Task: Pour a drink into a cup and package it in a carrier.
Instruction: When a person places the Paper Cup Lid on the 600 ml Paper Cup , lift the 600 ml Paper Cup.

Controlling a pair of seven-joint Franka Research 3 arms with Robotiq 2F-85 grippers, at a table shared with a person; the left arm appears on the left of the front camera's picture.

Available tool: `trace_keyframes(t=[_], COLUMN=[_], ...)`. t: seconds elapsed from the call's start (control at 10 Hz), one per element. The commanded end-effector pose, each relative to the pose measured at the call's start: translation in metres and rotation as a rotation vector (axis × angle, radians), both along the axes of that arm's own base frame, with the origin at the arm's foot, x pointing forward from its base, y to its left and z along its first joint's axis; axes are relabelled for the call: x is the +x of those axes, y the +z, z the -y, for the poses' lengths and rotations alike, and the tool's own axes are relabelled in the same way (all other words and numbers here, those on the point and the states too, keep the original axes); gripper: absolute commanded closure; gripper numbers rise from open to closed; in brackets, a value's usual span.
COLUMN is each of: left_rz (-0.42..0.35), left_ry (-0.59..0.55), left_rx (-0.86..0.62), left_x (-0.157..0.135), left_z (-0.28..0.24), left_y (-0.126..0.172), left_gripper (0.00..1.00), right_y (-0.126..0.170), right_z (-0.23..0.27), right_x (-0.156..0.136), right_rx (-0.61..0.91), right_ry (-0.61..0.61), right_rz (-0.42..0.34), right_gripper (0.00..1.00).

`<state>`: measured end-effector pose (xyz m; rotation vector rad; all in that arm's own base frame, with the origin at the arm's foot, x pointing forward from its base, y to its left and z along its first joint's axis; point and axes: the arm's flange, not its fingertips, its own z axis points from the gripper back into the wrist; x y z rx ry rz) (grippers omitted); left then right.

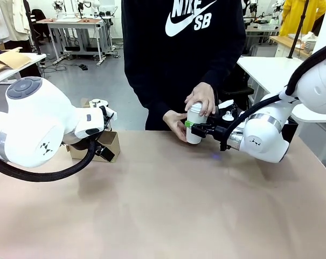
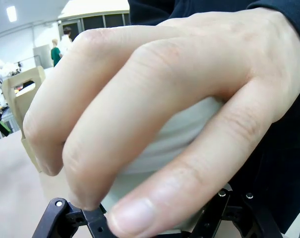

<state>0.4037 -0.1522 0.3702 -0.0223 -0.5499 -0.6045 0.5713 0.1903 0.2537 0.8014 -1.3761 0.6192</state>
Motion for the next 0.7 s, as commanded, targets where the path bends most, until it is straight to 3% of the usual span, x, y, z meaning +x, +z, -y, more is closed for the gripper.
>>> trace_keyframes(t=[0.0, 0.6], left_rz=[0.000, 0.000], left_ry=[-0.001, -0.001], left_rx=[-0.001, -0.001], left_x=[-0.0001, -0.0001], left_z=[-0.0003, -0.0003], left_y=[0.0001, 0.0001], left_gripper=[0.00, 0.00], right_y=[0.0058, 0.0058], right_z=[-0.0036, -0.0036], right_x=[0.0011, 0.0011], right_rx=[0.014, 0.014], right_ry=[-0.017, -0.017], right_rz=[0.007, 0.007], right_gripper=[0.19, 0.19])
